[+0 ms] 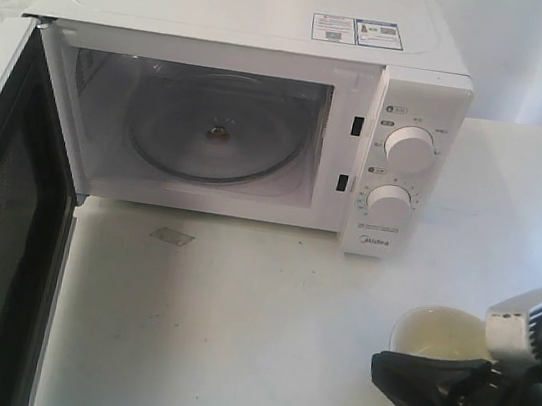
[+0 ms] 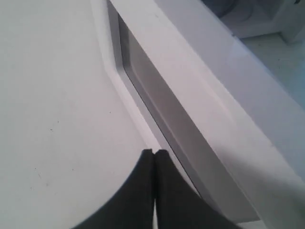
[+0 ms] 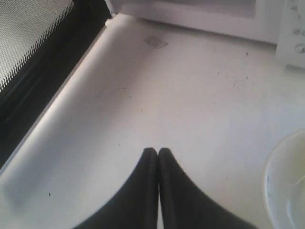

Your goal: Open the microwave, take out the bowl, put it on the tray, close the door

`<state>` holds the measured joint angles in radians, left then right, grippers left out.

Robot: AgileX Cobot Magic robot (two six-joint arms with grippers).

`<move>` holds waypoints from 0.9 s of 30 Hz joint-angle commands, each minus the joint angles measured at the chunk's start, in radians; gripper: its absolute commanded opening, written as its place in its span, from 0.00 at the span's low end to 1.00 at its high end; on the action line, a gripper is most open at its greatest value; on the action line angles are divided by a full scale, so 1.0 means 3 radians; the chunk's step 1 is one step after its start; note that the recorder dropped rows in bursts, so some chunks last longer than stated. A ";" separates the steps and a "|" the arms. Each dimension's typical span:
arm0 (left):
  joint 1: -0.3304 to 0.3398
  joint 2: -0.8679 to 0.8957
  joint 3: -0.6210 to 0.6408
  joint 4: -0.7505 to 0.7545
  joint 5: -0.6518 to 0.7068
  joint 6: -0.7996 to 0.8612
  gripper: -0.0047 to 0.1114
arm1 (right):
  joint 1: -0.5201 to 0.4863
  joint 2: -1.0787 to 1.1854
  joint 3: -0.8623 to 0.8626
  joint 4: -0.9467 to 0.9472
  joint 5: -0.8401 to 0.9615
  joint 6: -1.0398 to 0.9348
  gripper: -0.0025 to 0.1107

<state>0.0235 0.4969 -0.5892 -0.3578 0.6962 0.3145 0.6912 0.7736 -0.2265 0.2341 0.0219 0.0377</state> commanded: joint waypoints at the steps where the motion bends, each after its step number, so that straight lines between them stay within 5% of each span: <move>1: 0.0014 0.0219 -0.0020 -0.0178 -0.0062 0.0296 0.04 | -0.0003 -0.0016 0.0022 -0.0008 -0.0170 0.0003 0.02; 7: 0.0014 0.0445 -0.0020 -0.1009 -0.0043 0.1192 0.04 | -0.0003 -0.0016 0.0022 -0.0008 0.0012 0.0003 0.02; 27: 0.0014 0.1062 -0.0092 -0.2012 -0.0018 0.2023 0.04 | -0.0003 -0.0016 0.0022 -0.0008 0.0074 0.0003 0.02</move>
<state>0.0253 0.7934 -0.5960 -0.9232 0.6723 0.9021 0.6912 0.7736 -0.2265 0.2341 0.0451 0.0397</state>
